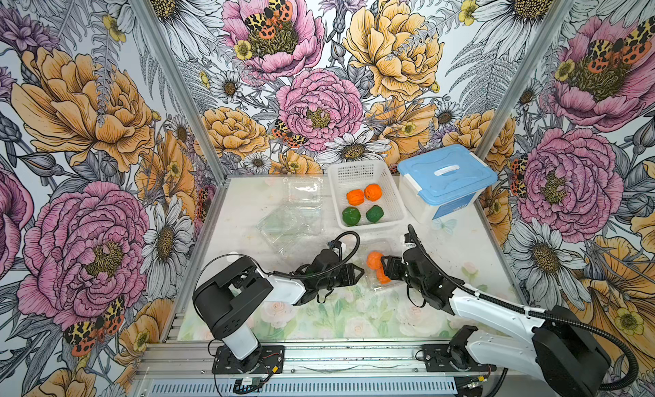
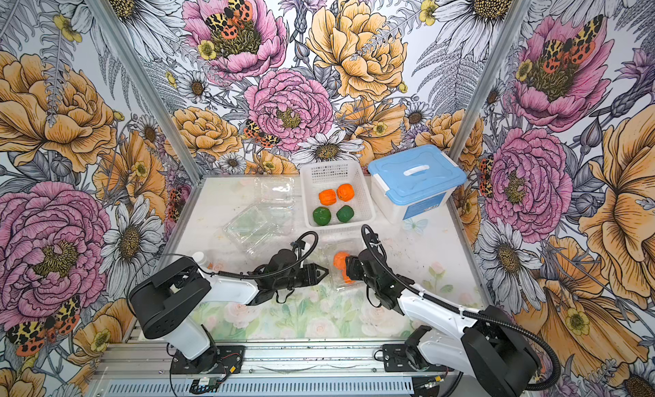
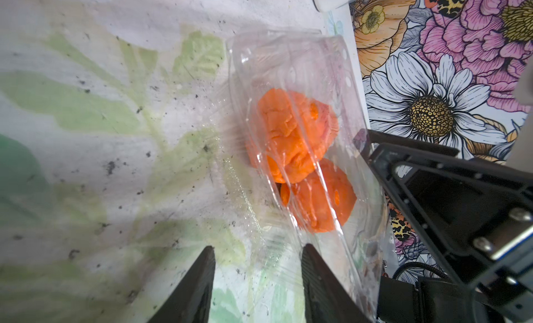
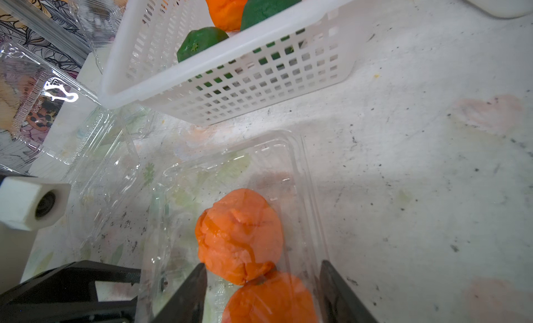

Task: Take oranges out of containers
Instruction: Open the packing box at the center of the board.

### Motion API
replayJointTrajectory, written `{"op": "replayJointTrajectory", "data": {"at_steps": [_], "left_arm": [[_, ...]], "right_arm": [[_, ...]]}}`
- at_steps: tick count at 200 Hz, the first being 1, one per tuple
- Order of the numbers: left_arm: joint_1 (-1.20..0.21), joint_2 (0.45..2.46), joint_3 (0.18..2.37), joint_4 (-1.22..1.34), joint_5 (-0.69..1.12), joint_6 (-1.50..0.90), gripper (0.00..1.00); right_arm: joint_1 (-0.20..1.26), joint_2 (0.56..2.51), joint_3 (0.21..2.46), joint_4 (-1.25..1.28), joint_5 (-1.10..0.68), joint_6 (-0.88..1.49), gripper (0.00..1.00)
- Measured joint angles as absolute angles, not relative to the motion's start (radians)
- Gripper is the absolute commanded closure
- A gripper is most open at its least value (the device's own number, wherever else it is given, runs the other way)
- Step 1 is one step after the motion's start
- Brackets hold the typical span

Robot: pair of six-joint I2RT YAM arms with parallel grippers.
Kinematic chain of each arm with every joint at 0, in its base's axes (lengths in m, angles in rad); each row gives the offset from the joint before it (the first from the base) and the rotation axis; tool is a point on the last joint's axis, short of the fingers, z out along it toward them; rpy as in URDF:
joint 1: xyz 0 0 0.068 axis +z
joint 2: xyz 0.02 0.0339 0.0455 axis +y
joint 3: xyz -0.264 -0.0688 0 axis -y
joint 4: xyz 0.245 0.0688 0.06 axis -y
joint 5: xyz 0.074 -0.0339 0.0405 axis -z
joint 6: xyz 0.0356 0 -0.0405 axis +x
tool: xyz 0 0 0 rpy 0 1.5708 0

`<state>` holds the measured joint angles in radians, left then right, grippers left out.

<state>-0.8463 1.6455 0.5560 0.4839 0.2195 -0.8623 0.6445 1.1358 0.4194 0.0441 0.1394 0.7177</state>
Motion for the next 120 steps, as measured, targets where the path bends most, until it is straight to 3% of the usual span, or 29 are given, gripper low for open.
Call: {"op": "replayJointTrajectory", "data": {"at_steps": [120], "left_arm": [[-0.846,1.664,0.575,0.491,0.221,-0.896,0.46]], "right_arm": [[0.645,1.161,0.419,0.073,0.167,0.717,0.40]]}}
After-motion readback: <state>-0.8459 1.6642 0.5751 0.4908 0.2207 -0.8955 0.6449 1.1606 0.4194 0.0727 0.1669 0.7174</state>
